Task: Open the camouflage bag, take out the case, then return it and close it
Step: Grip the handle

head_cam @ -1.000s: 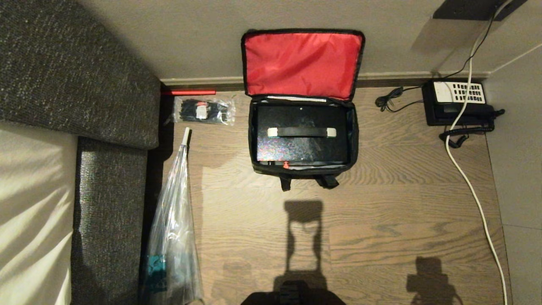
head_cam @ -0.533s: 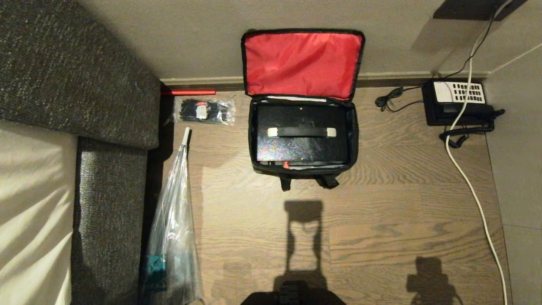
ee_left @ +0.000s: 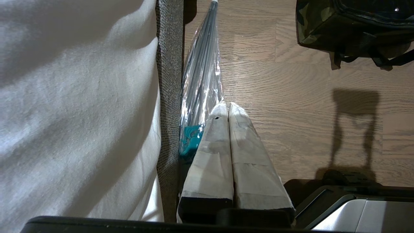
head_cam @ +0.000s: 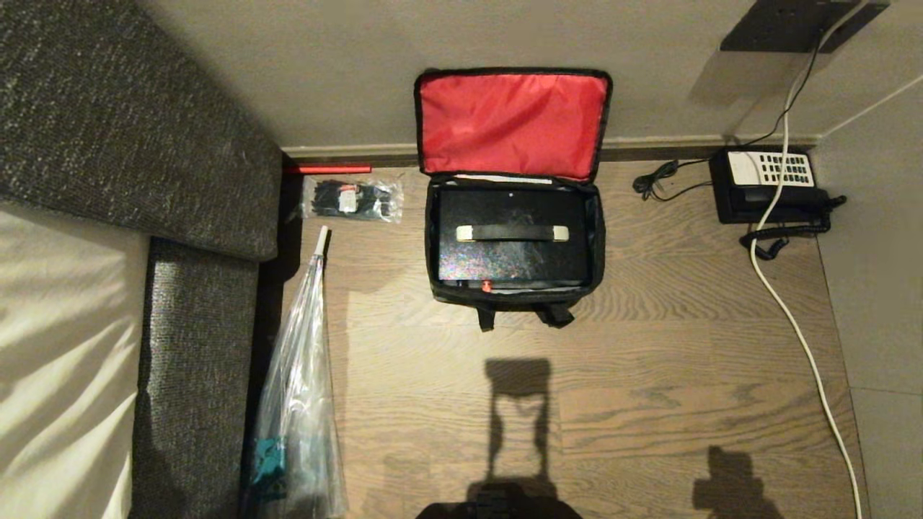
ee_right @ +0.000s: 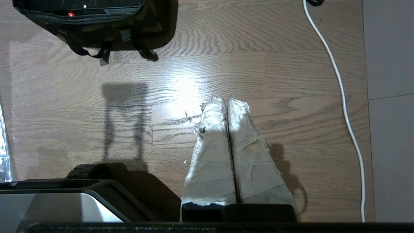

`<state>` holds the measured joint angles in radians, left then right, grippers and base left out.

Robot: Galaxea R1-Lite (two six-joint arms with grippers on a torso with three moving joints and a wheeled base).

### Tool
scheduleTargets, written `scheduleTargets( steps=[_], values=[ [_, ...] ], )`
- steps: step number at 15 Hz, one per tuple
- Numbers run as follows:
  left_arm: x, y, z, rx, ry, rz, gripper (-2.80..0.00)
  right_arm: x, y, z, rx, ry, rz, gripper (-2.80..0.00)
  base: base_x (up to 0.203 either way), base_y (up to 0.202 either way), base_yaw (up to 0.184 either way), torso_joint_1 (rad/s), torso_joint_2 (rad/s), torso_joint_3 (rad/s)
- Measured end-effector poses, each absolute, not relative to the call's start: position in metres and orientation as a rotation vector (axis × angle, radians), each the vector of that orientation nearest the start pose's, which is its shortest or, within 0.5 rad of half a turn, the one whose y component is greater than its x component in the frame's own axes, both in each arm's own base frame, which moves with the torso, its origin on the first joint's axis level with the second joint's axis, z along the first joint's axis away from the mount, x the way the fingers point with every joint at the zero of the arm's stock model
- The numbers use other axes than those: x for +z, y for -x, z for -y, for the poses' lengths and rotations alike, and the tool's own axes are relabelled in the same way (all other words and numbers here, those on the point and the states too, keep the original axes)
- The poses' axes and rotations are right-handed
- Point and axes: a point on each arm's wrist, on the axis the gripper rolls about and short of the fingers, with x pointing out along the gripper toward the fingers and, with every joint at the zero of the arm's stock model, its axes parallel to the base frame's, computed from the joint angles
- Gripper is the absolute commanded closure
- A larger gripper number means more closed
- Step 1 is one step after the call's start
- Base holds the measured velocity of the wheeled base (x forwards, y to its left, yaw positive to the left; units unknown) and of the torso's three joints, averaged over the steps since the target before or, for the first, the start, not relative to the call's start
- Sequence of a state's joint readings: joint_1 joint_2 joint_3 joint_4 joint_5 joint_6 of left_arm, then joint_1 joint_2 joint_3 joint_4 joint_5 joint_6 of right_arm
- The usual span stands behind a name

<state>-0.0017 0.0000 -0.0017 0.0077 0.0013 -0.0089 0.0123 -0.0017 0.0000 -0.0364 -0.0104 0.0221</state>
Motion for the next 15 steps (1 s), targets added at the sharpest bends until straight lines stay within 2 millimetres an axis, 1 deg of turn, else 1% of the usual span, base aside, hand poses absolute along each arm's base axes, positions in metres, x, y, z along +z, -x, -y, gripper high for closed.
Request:
scheduleTargets(
  steps=[15],
  values=[
    [0.0752,0.0229,-0.0001,0.000,0.007,-0.006,0.00,0.0791,0.0230,0.0004,0.005,-0.009,0.037,0.00,0.000,0.000,0.000,0.000,0.00,0.000]
  ],
)
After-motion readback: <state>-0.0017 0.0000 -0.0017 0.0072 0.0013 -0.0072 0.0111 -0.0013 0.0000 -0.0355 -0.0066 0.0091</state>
